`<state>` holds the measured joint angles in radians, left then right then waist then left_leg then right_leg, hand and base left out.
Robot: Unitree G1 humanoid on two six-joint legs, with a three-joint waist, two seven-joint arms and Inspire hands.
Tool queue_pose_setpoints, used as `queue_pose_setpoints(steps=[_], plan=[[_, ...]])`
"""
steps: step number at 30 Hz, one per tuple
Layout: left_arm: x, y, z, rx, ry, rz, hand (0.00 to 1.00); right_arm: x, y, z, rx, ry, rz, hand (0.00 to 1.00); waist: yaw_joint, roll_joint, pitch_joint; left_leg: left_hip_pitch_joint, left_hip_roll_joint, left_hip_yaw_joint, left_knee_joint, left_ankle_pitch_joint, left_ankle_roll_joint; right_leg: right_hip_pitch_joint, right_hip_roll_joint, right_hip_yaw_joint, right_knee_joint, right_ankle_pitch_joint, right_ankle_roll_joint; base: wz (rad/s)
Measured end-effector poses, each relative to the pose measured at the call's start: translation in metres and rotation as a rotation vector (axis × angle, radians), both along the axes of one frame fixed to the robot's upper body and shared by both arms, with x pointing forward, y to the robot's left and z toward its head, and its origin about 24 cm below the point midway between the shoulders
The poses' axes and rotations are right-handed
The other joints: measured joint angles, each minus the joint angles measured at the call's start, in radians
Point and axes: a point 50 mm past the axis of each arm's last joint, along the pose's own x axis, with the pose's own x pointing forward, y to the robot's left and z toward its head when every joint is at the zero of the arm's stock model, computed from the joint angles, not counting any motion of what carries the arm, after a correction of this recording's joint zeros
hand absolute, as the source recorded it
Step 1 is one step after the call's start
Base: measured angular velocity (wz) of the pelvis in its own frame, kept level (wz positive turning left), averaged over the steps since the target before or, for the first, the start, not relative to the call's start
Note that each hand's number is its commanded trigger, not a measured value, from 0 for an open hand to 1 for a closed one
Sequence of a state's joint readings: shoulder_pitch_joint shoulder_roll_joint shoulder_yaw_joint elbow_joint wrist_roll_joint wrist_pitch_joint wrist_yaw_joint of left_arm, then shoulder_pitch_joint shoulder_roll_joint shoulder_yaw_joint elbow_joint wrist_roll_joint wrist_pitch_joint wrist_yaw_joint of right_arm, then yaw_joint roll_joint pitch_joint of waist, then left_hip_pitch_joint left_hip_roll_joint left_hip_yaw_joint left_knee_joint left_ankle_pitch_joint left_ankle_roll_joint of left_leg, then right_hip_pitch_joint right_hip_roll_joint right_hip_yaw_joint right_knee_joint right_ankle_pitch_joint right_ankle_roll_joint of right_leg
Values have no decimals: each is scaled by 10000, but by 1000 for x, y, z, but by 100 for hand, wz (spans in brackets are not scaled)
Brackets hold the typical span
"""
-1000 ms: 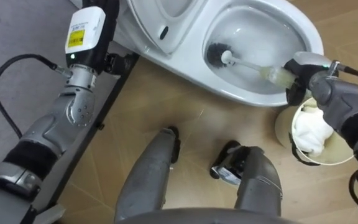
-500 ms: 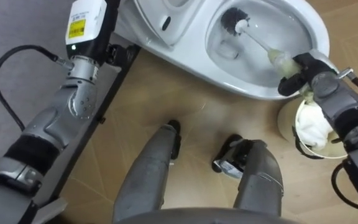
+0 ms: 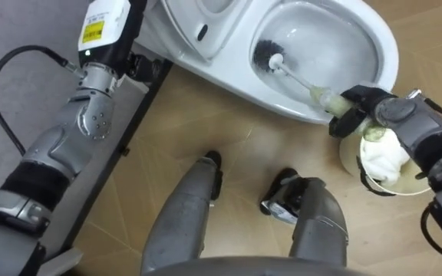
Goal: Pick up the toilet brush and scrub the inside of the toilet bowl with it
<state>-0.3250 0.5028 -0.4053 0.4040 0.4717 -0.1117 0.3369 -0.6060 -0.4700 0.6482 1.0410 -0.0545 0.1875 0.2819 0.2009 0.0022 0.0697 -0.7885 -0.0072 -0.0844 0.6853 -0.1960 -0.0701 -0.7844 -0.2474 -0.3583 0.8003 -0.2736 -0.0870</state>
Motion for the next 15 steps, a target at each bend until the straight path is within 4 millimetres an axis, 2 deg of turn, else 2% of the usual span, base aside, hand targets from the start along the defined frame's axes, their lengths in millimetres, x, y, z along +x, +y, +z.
queue_pose_setpoints(steps=[6, 12, 15], plan=[[-2, 1, -6, -92, 445, 152, 0, -10, -1, -10, 267, 460, -137, 100, 114, 79, -47, 321, 146, 61, -85, -66, -79, 291, 143, 5, -133, 30, -67, -8], [-3, -2, -9, -84, 470, 98, 0, -11, -11, -10, 587, 123, -1035, 100, 67, 31, -47, 457, 74, 200, -309, -6, -9, 317, 3, 19, -119, 28, -64, 3], [-4, -4, -11, -100, 349, 113, 0, -9, -11, -10, 925, -606, -1877, 100, -104, -23, -37, 435, -122, 184, -295, 38, 54, 258, -248, 54, 90, -78, 21, 18]])
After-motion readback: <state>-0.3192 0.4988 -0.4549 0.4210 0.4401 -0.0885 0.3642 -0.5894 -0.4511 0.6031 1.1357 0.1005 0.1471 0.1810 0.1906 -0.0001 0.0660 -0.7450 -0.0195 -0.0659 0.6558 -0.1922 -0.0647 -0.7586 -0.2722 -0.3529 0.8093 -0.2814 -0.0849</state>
